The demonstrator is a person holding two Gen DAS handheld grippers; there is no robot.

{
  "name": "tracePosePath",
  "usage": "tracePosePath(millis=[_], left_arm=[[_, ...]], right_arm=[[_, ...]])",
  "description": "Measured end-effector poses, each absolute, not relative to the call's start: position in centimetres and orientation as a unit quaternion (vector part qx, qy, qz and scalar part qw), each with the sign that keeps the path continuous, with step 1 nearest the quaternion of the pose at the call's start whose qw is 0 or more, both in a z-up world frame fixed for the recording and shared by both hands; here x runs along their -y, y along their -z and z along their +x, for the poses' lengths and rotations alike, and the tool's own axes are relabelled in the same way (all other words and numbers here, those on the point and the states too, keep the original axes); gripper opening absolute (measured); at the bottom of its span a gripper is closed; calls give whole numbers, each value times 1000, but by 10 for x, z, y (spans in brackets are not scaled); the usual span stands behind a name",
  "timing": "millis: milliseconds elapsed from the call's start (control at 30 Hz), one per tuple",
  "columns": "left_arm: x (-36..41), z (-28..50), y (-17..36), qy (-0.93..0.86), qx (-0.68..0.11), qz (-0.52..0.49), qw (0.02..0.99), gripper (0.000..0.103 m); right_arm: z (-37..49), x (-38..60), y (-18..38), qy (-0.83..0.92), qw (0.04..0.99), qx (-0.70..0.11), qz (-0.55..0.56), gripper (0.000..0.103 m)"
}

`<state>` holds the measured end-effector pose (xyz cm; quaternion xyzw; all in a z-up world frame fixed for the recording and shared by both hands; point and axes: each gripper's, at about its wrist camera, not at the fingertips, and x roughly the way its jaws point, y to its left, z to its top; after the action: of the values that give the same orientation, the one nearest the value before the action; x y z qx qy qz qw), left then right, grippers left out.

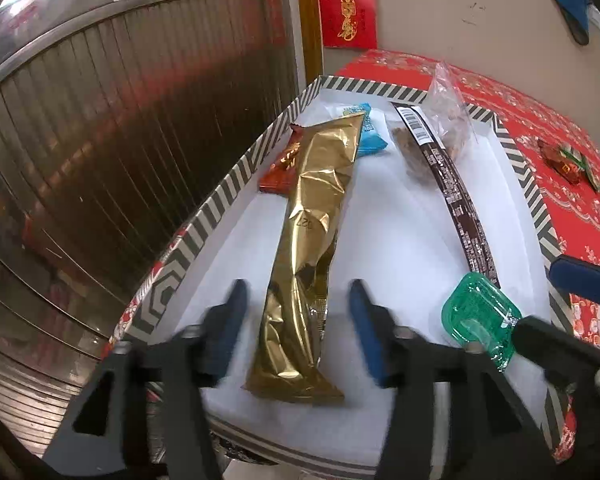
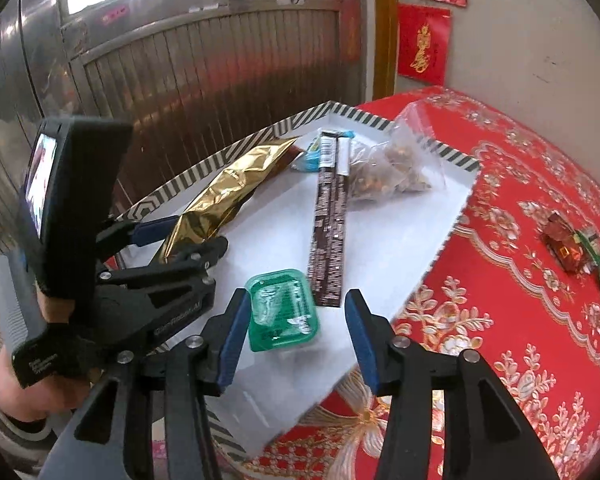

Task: Organize snacks
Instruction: 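Lower the gold packet and green cup into the box and open both grippers, then move both tools back toward the snack pile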

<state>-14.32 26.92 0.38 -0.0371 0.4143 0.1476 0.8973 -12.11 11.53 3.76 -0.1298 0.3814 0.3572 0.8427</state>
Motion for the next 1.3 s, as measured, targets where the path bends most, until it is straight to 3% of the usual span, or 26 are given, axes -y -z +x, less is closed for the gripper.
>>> tracePosePath(millis=[33, 600, 833, 1300], left_arm=[[-269, -145, -5, -145, -411, -39, 899, 69], [-245, -154, -37, -134, -378, -25, 916, 76], [-211, -143, -58, -93, -361, -15, 928, 87], [-110, -78, -77, 53, -426, -18, 903, 89]], right_arm=[[-120, -112, -39, -358, 843, -382, -123, 49], [-102, -53, -42, -317, 863, -389, -56, 54], [-93, -10, -39, -270, 876, -398, -40, 57], [-68, 120, -44, -152, 897, -416, -3, 62]])
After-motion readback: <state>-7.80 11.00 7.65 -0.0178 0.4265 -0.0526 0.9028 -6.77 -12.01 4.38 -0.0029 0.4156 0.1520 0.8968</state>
